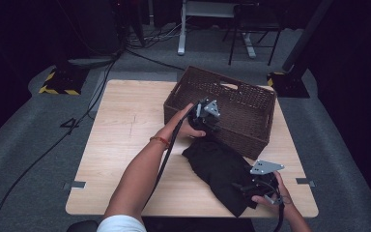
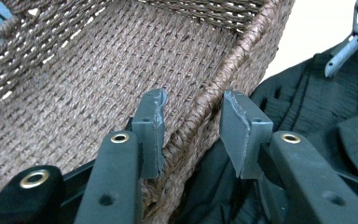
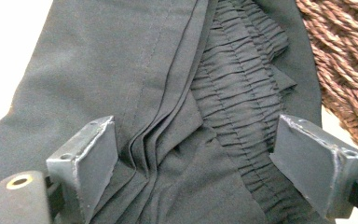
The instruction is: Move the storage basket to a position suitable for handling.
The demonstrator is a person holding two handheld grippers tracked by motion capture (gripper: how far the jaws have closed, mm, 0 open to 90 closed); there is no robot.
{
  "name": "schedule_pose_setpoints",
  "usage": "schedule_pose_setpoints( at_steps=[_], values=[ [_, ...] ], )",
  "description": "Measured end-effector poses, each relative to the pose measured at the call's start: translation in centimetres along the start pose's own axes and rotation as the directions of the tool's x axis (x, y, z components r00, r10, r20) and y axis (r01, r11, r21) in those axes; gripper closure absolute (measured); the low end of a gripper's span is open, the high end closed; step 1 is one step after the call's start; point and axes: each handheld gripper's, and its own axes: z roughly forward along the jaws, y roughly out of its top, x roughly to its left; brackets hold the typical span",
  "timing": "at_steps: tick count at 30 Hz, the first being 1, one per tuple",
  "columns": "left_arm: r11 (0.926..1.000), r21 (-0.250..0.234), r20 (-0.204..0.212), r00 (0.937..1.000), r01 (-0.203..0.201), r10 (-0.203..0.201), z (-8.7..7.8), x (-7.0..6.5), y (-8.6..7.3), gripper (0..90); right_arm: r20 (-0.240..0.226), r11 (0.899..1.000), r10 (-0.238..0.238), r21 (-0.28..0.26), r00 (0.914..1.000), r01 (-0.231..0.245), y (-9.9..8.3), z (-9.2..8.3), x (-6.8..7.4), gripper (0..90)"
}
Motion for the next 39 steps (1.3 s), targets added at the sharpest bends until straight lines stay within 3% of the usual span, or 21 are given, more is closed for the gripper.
schedule_pose_setpoints(
  at_steps=[3,14,18,22,24,27,28,32,34,37,38,39],
  values=[
    [1.0,0.003,-0.025,0.9997,0.002,-0.002,-0.5,-0.6,-0.4,62.2,0.002,1.0,-0.003,0.002,1.0,0.003,0.0,0.0,-0.1,14.7],
    [0.9968,0.02,-0.078,0.9941,0.078,-0.076,-3.5,-2.0,-3.0,63.1,-0.007,0.999,-0.028,0.017,0.9996,0.028,0.2,0.0,-0.7,14.6],
    [0.9952,0.013,-0.075,0.9926,0.097,-0.096,-4.7,-2.8,-4.1,64.3,-0.017,0.999,-0.044,0.015,0.9989,0.044,0.2,-0.3,-0.8,15.1],
    [0.9937,-0.005,-0.049,0.9925,0.112,-0.112,-5.8,-3.3,-5.0,67.8,-0.028,1.0,-0.03,-0.005,0.9992,0.03,0.1,-0.8,-0.9,16.6],
    [0.9917,-0.014,-0.062,0.9897,0.128,-0.129,-6.4,-3.6,-5.4,68.4,-0.024,1.0,-0.028,-0.006,0.9993,0.028,0.1,-1.0,-0.9,16.6],
    [0.9905,-0.026,-0.075,0.9878,0.135,-0.136,-7.5,-4.2,-5.7,57.6,-0.016,0.999,-0.02,-0.029,0.9997,0.019,0.1,-1.7,-0.9,18.2],
    [0.9898,-0.039,-0.084,0.9866,0.137,-0.14,-8.0,-4.4,-5.8,57.6,-0.016,0.999,-0.02,-0.029,0.9997,0.019,0.1,-1.7,-0.9,18.2],
    [0.9808,-0.1,-0.118,0.9767,0.168,-0.179,-9.8,-6.0,-6.5,43.7,0.005,0.999,0.005,-0.035,1.0,-0.005,0.1,-2.5,-1.0,19.1],
    [0.9786,-0.138,-0.154,0.9729,0.152,-0.173,-10.5,-7.2,-6.8,39.2,0.022,0.999,0.019,-0.033,0.9996,-0.018,-0.1,-2.9,-1.0,19.8],
    [0.9693,-0.184,-0.138,0.9722,0.163,-0.189,-11.0,-8.8,-7.2,34.2,0.056,0.999,0.049,-0.023,0.9972,-0.048,-0.7,-3.5,-1.1,20.1],
    [0.9641,-0.192,-0.12,0.9706,0.184,-0.209,-10.6,-9.8,-7.7,31.9,0.068,0.997,0.071,-0.019,0.9952,-0.07,-1.1,-3.8,-1.2,20.1],
    [0.9641,-0.192,-0.12,0.9706,0.184,-0.209,-10.6,-9.8,-7.7,30.9,0.068,0.997,0.071,-0.019,0.9952,-0.07,-1.1,-3.8,-1.2,20.1]
  ],
)
